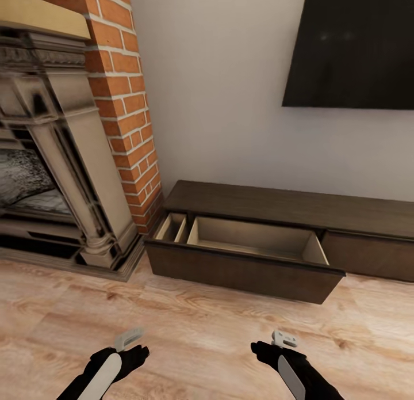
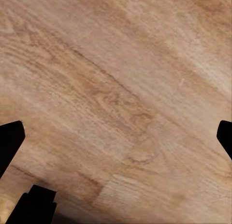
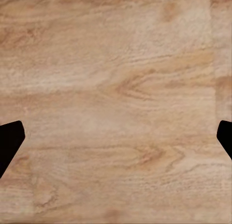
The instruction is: Place each of the two pumpkins and all three candles from the living room inside a cabinet in the living room (use any cabinet), then make sure every cabinet is closed, and position the cauldron so it is next to a table in the living room.
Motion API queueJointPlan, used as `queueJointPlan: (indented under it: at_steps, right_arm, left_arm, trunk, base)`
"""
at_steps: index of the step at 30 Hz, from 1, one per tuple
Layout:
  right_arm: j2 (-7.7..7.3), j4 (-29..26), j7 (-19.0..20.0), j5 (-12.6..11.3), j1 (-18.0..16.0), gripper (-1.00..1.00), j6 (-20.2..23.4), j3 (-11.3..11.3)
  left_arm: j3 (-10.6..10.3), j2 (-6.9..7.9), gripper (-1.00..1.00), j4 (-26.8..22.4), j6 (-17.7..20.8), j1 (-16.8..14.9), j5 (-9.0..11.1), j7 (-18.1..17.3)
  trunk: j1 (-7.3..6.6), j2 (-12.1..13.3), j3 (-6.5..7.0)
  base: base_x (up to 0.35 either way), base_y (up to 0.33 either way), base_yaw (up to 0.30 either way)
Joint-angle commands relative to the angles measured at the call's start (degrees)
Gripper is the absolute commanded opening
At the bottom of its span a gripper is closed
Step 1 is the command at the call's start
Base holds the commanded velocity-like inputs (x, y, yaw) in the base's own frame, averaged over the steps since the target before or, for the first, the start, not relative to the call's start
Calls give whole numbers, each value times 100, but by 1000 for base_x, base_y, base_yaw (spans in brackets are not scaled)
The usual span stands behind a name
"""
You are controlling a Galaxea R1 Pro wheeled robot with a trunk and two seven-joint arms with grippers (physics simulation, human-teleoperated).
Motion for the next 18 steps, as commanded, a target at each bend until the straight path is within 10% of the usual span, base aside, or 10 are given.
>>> queueJointPlan:
  at_steps: [1, 18]
  right_arm:
    - [-6, -14, -50, -60, 0, 100, 22, 37]
    - [-12, -9, -59, -69, 0, 100, -3, 451]
  left_arm:
    - [-21, 6, 100, -7, -3, -6, 53, 54]
    - [-59, 6, 100, 223, -13, -14, 71, 54]
  trunk:
    - [-1, -2, -5]
    - [-1, -2, -5]
  base:
    - [0, 0, 292]
    - [0, 0, 292]
